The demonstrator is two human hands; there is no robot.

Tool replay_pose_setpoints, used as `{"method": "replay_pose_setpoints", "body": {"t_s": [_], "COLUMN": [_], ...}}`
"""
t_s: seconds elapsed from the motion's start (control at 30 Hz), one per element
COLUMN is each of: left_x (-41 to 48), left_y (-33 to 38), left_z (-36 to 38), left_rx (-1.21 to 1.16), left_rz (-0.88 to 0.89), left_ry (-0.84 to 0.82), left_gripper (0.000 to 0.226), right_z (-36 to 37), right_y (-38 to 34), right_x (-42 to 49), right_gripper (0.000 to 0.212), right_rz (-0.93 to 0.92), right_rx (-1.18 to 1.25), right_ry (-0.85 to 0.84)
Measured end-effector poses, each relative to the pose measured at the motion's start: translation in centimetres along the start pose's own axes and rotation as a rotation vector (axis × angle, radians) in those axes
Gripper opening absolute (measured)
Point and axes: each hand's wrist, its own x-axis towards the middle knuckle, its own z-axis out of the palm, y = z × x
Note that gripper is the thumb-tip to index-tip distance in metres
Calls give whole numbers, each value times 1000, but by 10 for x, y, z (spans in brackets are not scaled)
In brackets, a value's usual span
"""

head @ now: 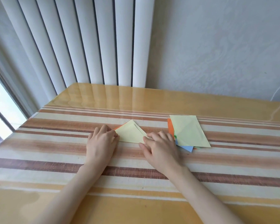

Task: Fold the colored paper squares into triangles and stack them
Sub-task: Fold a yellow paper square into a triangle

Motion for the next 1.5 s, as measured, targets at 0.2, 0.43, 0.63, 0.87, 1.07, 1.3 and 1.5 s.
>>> {"method": "replay_pose_setpoints", "body": {"t_s": [0.2,0.43,0.63,0.87,1.07,1.3,1.5], "left_x": [-24,-72,-97,-99,-98,-96,-103], "left_y": [15,64,84,82,83,108,127], "left_z": [-10,-26,-11,-4,-7,-52,-66], "left_rx": [157,-181,-200,-187,-254,-881,-1114], "left_rz": [18,227,409,449,406,-6,-175], "left_ry": [-137,-262,-283,-218,-269,-106,-306], "left_gripper": [31,55,40,41,45,48,55], "right_z": [-20,-39,-45,-30,-52,-129,-123], "right_y": [-9,58,127,136,121,65,63], "right_x": [-1,-47,-73,-73,-77,-115,-131], "right_gripper": [60,52,55,26,13,21,19], "right_rz": [54,146,249,84,102,158,348], "right_rx": [54,210,254,67,0,545,1047], "right_ry": [-235,10,-53,153,483,574,292]}}
